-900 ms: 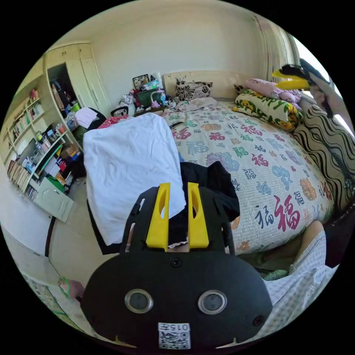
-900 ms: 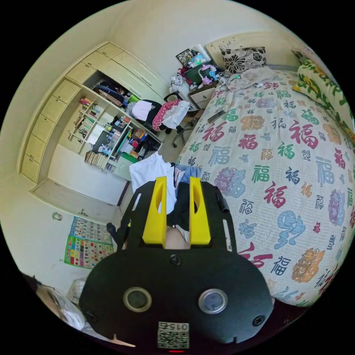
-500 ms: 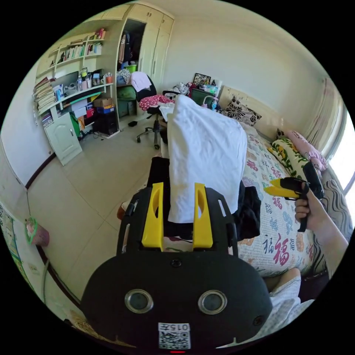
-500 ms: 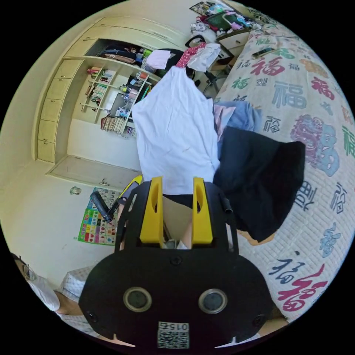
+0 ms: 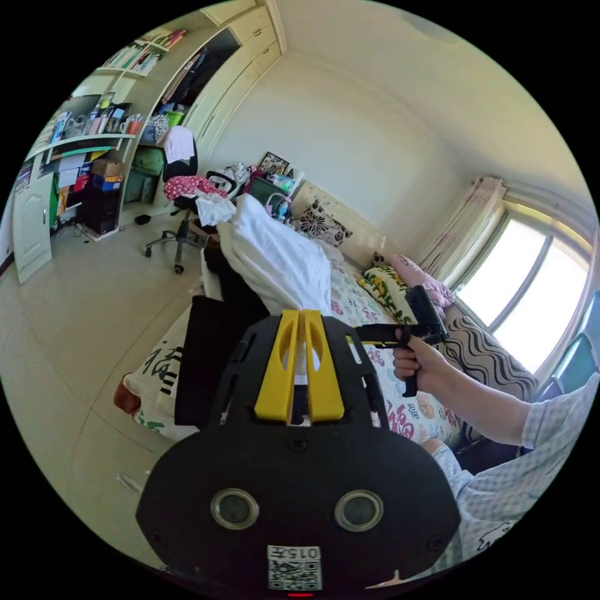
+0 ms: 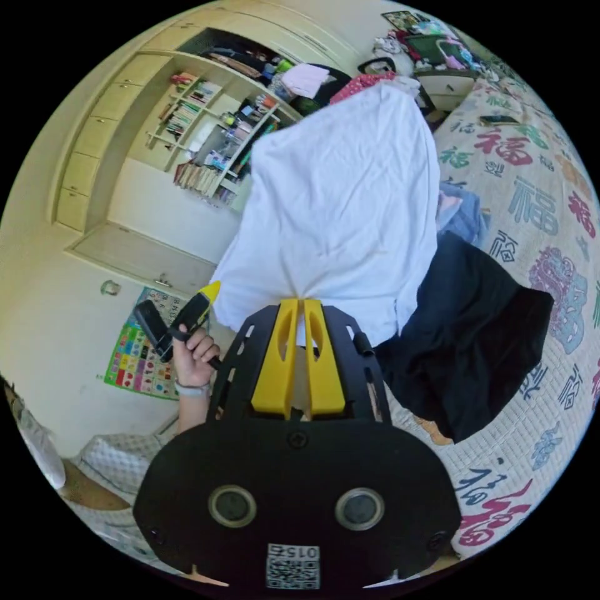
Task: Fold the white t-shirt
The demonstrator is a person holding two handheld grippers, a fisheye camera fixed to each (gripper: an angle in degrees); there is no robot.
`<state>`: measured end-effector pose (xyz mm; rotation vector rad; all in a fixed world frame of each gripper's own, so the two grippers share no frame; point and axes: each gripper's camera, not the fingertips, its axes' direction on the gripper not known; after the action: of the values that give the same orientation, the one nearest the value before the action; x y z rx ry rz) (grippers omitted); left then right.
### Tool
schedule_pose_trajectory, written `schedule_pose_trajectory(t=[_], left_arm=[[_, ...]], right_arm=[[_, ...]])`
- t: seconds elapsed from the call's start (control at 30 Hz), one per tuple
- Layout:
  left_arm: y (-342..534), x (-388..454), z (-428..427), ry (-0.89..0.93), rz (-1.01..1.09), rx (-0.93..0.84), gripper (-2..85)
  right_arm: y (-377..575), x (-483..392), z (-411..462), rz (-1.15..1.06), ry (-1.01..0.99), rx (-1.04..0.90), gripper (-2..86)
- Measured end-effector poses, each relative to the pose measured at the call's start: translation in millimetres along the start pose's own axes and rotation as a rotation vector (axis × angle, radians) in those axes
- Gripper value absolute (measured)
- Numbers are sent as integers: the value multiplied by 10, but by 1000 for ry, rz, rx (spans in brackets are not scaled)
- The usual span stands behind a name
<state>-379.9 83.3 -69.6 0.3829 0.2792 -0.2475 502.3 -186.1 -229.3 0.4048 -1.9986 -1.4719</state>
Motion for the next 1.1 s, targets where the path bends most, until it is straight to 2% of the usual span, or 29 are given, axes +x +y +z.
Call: schedule_pose_trajectory(t=[0.07,0.13,0.23,0.33,0.47,0.6,0.73,0.8,0.87,0.9,0.97,1.03,1.1], left_arm=[[-149,252,-55,49,82,47,-6],[-279,539,-65,137,171,88,-6],[-454,1212,64,289,336,102,-7],[-534,1996,385,483,458,76,-7],[-520,3101,1127,778,534,27,-8],[-450,3831,1869,949,444,41,-7],[-224,4398,2753,1023,302,-77,1],[-43,4492,3049,982,318,-152,13],[361,4425,3460,670,341,-353,73],[495,4372,3562,582,352,-419,96],[1121,4074,3892,189,373,-697,180],[1567,3876,4114,-2,328,-857,194],[1895,3813,4377,-82,269,-966,185]], right_arm=[[272,-19,-634,-9,-240,199,5],[452,-46,-1117,-25,-340,296,3],[783,-238,-2029,-138,-355,444,2],[1203,-431,-3065,-266,-315,614,2],[1753,-636,-4281,-379,-109,772,1],[1985,-608,-4966,-378,30,849,2],[1886,-432,-5322,-335,131,784,2],[1830,-339,-5345,-298,161,748,2],[1835,-190,-5383,-253,178,745,3],[1849,-142,-5393,-238,177,745,3],[1929,76,-5400,-174,202,723,3],[2003,265,-5371,-110,256,695,3],[2064,497,-5323,-16,255,667,3]])
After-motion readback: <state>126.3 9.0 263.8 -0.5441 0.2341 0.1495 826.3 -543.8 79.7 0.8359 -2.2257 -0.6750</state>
